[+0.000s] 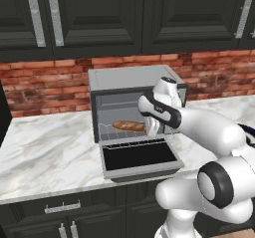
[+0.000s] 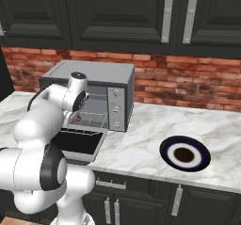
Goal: Pull the toaster oven rack outwards. Pick up the baguette from the plate and place it on the toaster oven rack. Close the toaster oven door fully and set the temperature to the lowest setting.
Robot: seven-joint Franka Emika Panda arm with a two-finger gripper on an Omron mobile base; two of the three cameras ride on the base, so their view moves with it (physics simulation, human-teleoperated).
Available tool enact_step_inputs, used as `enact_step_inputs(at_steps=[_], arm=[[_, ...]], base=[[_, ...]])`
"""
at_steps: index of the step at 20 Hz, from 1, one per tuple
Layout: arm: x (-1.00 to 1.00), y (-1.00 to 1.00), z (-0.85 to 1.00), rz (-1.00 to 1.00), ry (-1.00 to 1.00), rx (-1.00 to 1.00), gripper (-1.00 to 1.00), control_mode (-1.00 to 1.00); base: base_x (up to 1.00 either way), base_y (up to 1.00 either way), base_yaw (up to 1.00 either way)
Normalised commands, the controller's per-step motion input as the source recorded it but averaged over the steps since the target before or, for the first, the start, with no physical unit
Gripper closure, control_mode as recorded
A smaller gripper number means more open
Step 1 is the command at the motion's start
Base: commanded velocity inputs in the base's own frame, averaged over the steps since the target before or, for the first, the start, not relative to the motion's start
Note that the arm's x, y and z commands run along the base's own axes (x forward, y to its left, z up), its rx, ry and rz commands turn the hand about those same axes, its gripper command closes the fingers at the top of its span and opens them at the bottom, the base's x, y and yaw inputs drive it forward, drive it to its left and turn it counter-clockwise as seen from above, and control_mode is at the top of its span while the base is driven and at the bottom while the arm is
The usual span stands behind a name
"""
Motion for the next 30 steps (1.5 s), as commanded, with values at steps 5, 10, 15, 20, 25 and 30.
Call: enact_step_inputs(at_steps=[5,10,15,20,25,30], arm=[[0.07,0.00,-0.15,0.00,0.00,0.00,1.00,-1.00],[0.19,0.00,-0.23,0.00,0.00,0.00,1.00,-1.00],[0.25,0.00,-0.23,0.00,0.00,0.00,1.00,-1.00],[0.32,0.00,-0.22,0.00,0.00,0.00,1.00,-1.00],[0.22,0.00,-0.17,0.00,0.00,0.00,1.00,-1.00],[0.00,0.04,-0.07,0.00,0.00,0.00,-1.00,-1.00]], base=[[0.00,0.00,0.00],[0.00,0.00,0.00],[0.00,0.00,0.00],[0.00,0.00,0.00],[0.00,0.00,0.00],[0.00,0.00,0.00]])
